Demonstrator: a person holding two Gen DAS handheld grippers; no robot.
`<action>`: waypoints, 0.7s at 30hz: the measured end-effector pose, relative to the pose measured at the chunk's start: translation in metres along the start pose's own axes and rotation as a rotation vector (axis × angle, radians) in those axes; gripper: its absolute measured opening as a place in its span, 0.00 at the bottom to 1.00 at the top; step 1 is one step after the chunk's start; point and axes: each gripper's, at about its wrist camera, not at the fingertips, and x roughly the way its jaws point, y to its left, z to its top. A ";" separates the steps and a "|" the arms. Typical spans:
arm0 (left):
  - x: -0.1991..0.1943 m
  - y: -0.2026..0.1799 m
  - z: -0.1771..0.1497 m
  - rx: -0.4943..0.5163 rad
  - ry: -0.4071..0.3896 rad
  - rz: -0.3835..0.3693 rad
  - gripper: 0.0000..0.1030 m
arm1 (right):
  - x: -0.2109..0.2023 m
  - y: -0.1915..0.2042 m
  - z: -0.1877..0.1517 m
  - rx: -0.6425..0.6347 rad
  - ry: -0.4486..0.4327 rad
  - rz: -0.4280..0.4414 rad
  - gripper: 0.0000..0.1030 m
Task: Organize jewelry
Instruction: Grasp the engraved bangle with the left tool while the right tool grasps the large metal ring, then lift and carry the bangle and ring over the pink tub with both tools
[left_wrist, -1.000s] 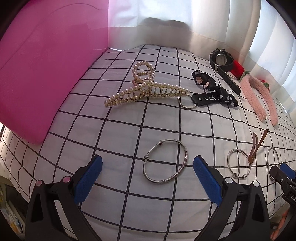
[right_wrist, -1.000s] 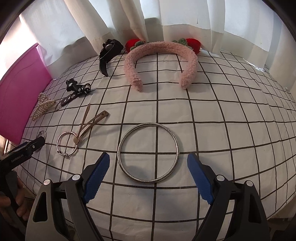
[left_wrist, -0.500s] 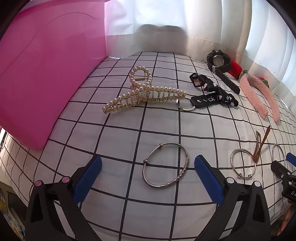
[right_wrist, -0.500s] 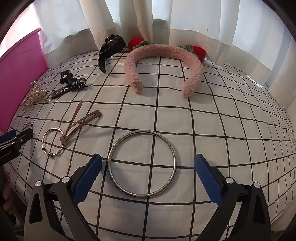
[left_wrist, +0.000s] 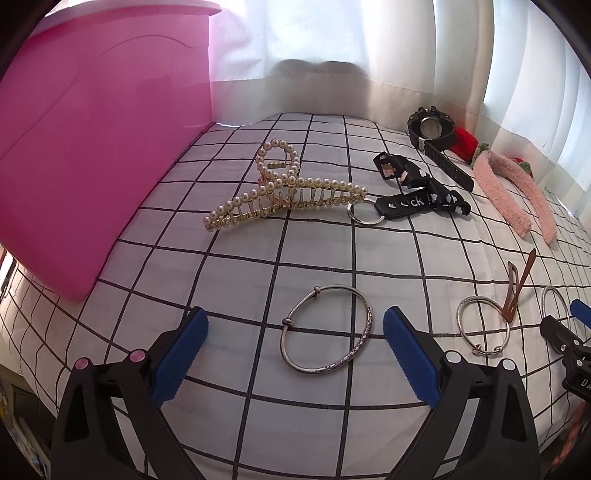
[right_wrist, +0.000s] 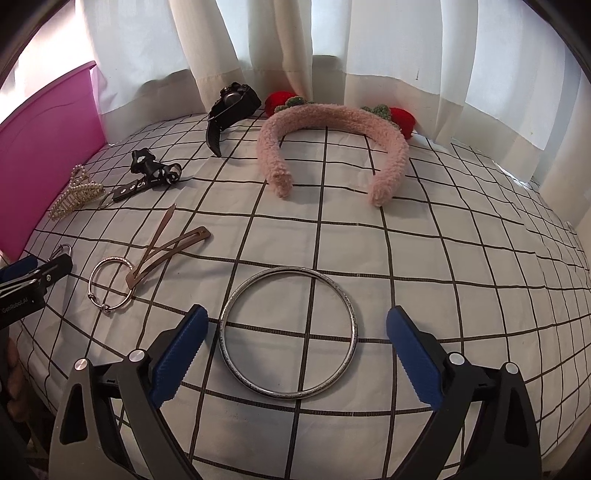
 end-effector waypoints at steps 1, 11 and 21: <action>-0.001 -0.002 0.000 0.007 -0.005 -0.004 0.80 | -0.001 0.000 0.000 -0.004 -0.002 0.004 0.89; -0.011 -0.019 -0.001 0.090 -0.034 -0.025 0.45 | -0.005 0.005 0.000 -0.022 -0.028 0.019 0.69; -0.014 -0.013 0.002 0.059 -0.021 -0.034 0.45 | -0.010 0.003 -0.001 -0.002 -0.034 0.029 0.69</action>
